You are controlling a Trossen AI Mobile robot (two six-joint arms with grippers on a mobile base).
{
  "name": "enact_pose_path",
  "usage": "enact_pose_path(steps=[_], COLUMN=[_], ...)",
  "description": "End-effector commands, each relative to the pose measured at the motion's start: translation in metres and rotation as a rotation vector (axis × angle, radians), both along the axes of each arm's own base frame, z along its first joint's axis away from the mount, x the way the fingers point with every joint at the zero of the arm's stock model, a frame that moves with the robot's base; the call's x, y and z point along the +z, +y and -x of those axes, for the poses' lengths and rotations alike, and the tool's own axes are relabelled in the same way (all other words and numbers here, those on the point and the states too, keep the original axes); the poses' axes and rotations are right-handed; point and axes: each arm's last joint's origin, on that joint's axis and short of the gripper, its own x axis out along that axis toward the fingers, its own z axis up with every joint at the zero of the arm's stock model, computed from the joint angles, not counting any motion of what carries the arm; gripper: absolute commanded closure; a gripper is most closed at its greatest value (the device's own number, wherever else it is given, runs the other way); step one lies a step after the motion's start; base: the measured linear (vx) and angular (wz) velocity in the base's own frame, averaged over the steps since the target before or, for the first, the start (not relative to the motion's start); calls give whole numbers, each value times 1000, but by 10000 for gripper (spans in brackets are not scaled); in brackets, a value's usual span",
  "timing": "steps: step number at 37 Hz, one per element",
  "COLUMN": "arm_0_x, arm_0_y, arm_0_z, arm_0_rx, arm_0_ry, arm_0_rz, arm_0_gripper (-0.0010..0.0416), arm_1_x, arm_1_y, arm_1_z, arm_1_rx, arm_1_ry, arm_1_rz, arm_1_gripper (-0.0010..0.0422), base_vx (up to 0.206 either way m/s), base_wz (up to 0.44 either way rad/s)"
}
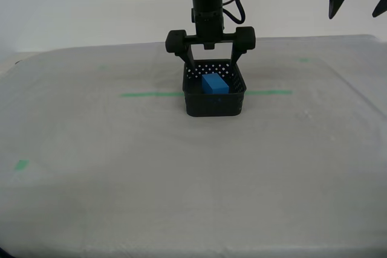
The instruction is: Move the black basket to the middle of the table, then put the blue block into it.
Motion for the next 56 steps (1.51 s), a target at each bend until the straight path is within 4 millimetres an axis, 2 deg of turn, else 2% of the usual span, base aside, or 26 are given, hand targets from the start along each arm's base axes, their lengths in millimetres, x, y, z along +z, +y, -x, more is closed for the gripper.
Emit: enact_pose_path(steps=[1, 6, 10, 13, 24, 34, 47, 56], arm_0_x=[0, 0, 0, 0, 0, 0, 0, 0], arm_0_y=[0, 0, 0, 0, 0, 0, 0, 0], arm_0_z=[0, 0, 0, 0, 0, 0, 0, 0], arm_0_rx=[0, 0, 0, 0, 0, 0, 0, 0], arm_0_ry=[-2, -2, -2, -2, -2, -3, -4, -5], arm_0_rz=[2, 2, 2, 2, 2, 2, 2, 2], arm_0_gripper=[7, 7, 7, 7, 7, 7, 7, 7], arm_1_x=[1, 3, 8, 17, 52, 73, 89, 94], arm_1_y=[0, 0, 1, 2, 17, 36, 79, 132], arm_1_z=[0, 1, 1, 1, 2, 2, 4, 24], arm_1_rx=[-9, -37, -54, -76, -86, -62, -5, 93], arm_1_ry=[1, -6, -16, -37, -83, -90, -101, -183], arm_1_rz=[0, -5, -5, -13, -18, -56, -91, -37], arm_1_gripper=[33, 5, 18, 7, 12, 11, 11, 11], base_vx=[0, 0, 0, 0, 0, 0, 0, 0], base_wz=[0, 0, 0, 0, 0, 0, 0, 0])
